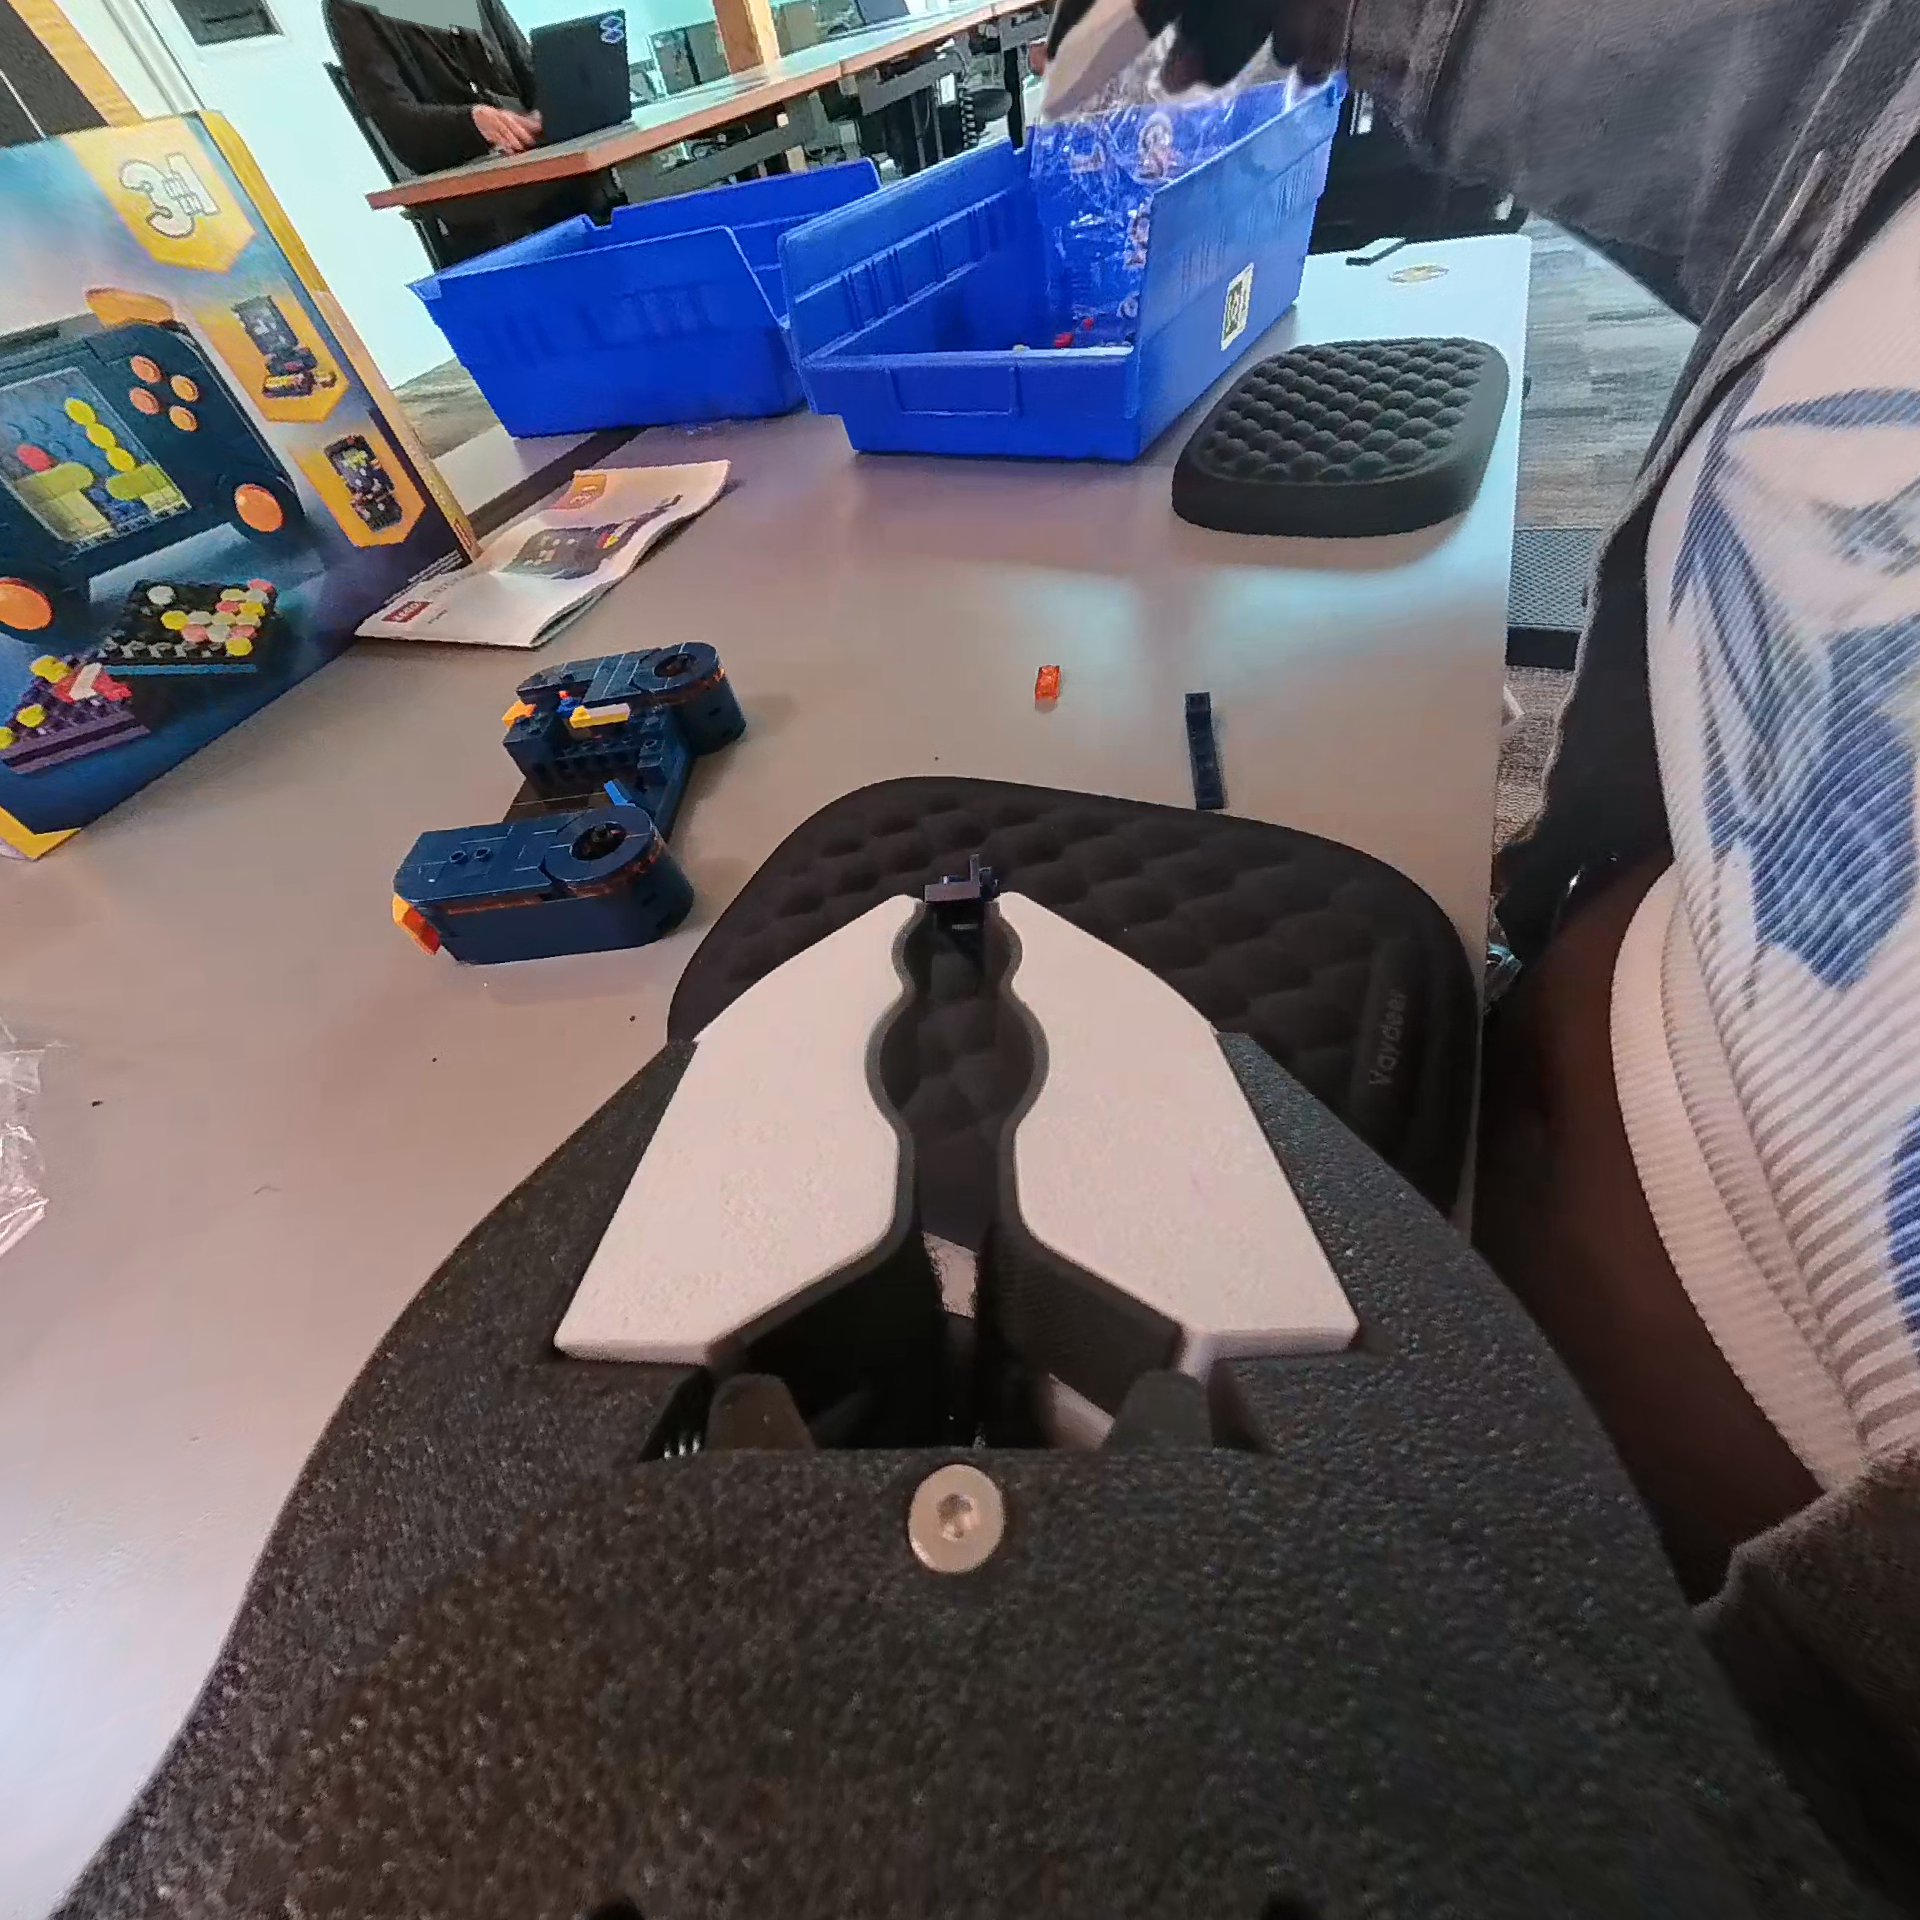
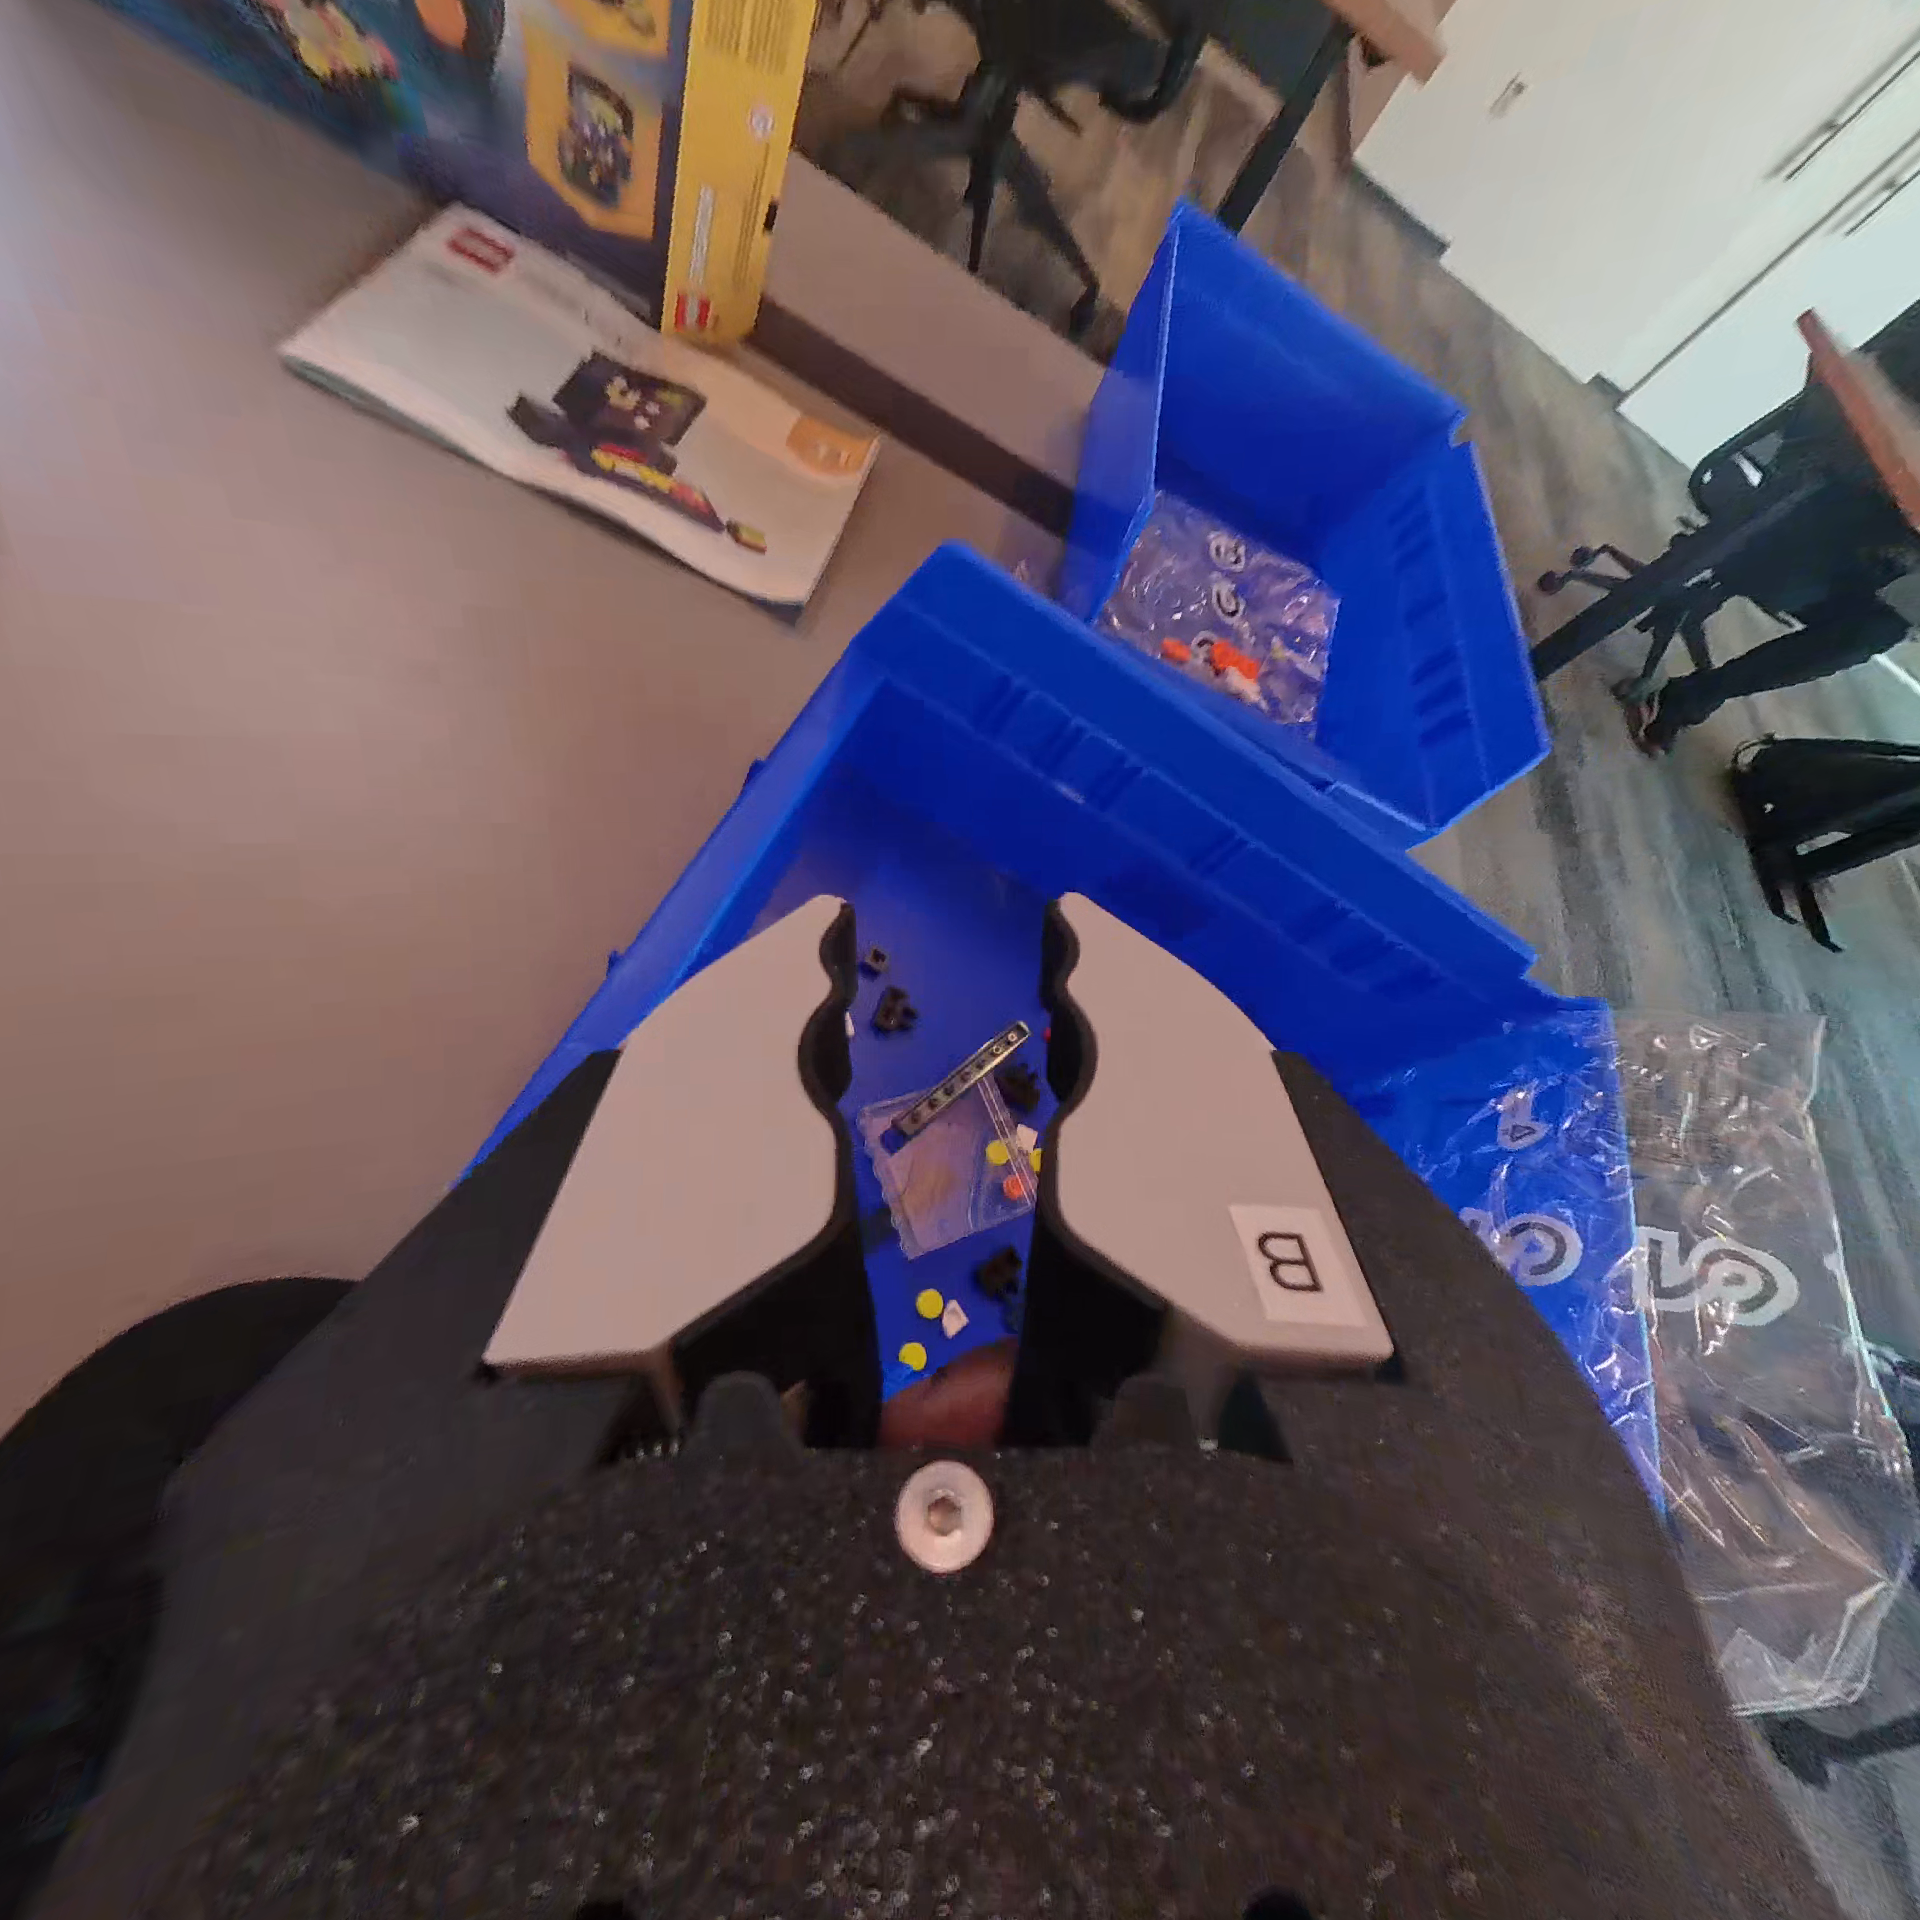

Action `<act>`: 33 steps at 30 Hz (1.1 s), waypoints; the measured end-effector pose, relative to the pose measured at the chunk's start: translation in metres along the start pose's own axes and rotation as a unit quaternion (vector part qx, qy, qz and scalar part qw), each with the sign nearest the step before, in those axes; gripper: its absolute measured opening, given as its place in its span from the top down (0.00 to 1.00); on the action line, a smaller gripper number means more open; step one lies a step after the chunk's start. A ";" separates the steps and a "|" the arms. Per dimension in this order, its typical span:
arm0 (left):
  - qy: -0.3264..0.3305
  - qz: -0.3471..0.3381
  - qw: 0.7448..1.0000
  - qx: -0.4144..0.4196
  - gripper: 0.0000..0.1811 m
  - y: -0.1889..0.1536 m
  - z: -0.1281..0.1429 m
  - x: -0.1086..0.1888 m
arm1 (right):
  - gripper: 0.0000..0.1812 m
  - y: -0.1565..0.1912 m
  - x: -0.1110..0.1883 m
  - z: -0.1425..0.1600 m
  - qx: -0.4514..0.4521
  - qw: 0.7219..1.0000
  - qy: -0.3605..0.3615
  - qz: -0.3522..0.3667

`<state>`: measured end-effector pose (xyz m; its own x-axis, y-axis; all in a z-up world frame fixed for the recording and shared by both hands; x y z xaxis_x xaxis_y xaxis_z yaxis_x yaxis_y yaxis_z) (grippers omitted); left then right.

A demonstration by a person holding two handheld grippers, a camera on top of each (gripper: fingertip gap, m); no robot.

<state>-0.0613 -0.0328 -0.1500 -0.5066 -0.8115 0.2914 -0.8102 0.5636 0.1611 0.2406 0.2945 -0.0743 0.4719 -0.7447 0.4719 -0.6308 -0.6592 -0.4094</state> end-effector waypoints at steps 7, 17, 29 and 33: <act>0.000 0.000 1.000 0.001 0.95 0.001 0.000 0.000 | 0.82 0.027 0.030 -0.035 0.020 0.994 -0.105 -0.030; -0.002 -0.003 1.000 -0.004 0.95 0.001 -0.001 -0.001 | 0.88 0.226 0.078 -0.019 0.193 0.802 -0.072 -0.560; -0.010 -0.008 1.000 -0.015 0.95 0.000 -0.004 -0.005 | 0.90 0.296 0.039 0.027 0.311 0.759 0.008 -0.572; 0.006 -0.015 1.000 -0.022 0.94 0.003 0.000 -0.008 | 0.96 0.294 0.035 0.024 0.309 0.771 -0.012 -0.557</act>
<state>-0.0596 -0.0249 -0.1515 -0.4781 -0.8263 0.2978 -0.8112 0.5454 0.2109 0.0871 0.0722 -0.1969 0.5244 0.3226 0.7880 0.5849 -0.8090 -0.0581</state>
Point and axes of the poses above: each gripper's, where its closed fingertips meet, x back along the fingers, z out of its underside, y = z × x across the jaws, the point moved 3 cm from there along x, back along the fingers, and after that the axes turned 1 degree about z, right-handed, at the moved point
